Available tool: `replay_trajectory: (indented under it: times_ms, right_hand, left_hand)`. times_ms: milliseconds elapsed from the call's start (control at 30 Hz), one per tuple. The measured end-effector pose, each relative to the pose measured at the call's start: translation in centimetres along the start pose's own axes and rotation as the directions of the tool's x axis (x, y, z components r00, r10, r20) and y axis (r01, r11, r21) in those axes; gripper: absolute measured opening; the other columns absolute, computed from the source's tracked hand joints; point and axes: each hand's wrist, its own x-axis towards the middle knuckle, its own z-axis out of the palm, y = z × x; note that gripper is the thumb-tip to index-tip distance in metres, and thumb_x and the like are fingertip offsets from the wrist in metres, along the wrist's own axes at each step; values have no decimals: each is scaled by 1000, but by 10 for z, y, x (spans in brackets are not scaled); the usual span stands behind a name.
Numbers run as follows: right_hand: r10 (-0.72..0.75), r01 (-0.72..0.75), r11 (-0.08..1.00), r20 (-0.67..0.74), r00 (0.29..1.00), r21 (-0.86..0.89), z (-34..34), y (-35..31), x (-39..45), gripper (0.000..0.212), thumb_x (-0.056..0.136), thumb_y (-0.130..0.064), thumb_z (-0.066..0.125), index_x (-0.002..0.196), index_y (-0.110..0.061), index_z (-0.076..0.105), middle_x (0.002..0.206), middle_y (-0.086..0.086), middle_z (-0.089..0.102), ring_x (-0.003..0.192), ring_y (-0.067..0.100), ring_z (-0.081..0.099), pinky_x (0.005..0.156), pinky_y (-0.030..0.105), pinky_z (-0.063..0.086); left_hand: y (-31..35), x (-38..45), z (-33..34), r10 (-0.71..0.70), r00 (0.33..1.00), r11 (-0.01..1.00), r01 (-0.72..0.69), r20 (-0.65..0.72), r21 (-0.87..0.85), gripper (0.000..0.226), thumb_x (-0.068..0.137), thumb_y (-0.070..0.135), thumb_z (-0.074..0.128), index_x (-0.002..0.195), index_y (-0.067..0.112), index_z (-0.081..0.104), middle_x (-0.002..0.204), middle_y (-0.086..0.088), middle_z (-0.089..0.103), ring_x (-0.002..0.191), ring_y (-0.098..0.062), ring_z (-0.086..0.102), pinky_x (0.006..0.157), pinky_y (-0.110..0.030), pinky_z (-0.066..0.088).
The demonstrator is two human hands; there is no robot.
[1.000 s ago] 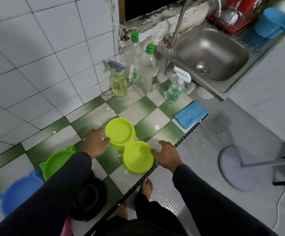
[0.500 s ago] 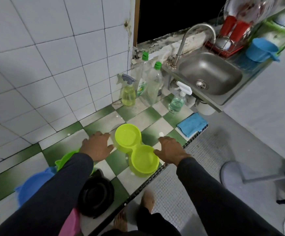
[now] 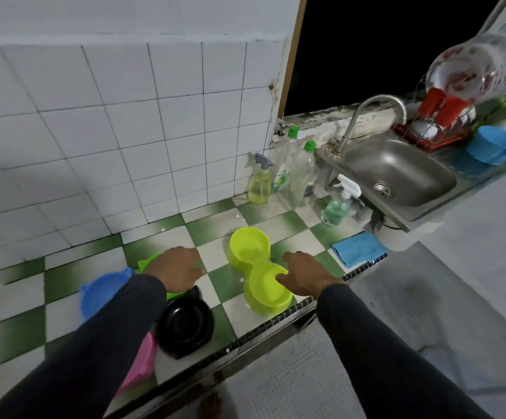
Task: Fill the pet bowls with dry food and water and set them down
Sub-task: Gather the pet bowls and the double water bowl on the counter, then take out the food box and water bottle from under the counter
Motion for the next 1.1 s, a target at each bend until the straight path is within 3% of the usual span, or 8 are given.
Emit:
replay_trajectory:
  times_ms: [267,400,500,600,833,1000,1100]
  right_hand:
    - [-159,161,985,33,987,-61,9,-15,-39,58,91,-47,61,139,-15,51,143,12,55,130,35,51,105,46,45]
    - [-236,238,968,37,971,-80,19,-30,-61,57,91,-46,61,138,-16,51,138,14,56,125,35,54,103,45,47]
    - [-284,287,954,51,958,-84,29,-46,-79,54,91,-45,61,135,-15,52,135,14,57,123,36,54,101,46,47]
    - [-321,326,938,60,945,-115,38,-67,-96,52,91,-47,60,133,-16,53,134,13,57,123,36,53,98,48,48]
    - [-442,446,884,58,895,-139,63,-127,-138,54,90,-47,62,133,-16,55,131,17,60,120,38,56,93,43,51]
    - [-495,502,856,86,865,-123,88,-182,-174,46,88,-44,63,124,-16,58,126,16,61,112,37,59,90,38,51]
    - [-505,515,850,110,856,-106,107,-216,-201,50,89,-46,62,128,-15,56,127,14,58,115,37,57,97,45,50]
  left_hand:
    - [-5,-97,34,-160,983,984,152,-88,-95,46,102,40,58,140,13,57,140,-12,62,129,-31,56,103,-33,42]
    - [-11,-153,53,-231,968,971,223,-99,-87,22,102,37,52,108,20,66,117,-7,71,109,-27,63,95,-38,50]
    - [-18,-196,63,-279,952,958,268,-125,-99,30,103,38,54,123,21,68,125,-1,69,109,-21,65,97,-36,52]
    - [-28,-239,71,-387,913,916,366,-130,-162,44,101,41,57,139,19,59,136,-4,63,116,-22,61,102,-38,51]
    - [-64,-323,88,-550,820,832,519,-161,-198,48,98,49,58,139,24,58,135,-11,57,121,-31,58,101,-46,51]
    - [-101,-381,105,-582,786,806,524,-209,-275,46,97,44,62,138,23,59,139,-9,57,125,-30,56,104,-48,49]
    - [-124,-418,116,-596,777,795,535,-203,-287,47,98,44,61,140,23,58,141,-12,55,126,-31,56,105,-46,48]
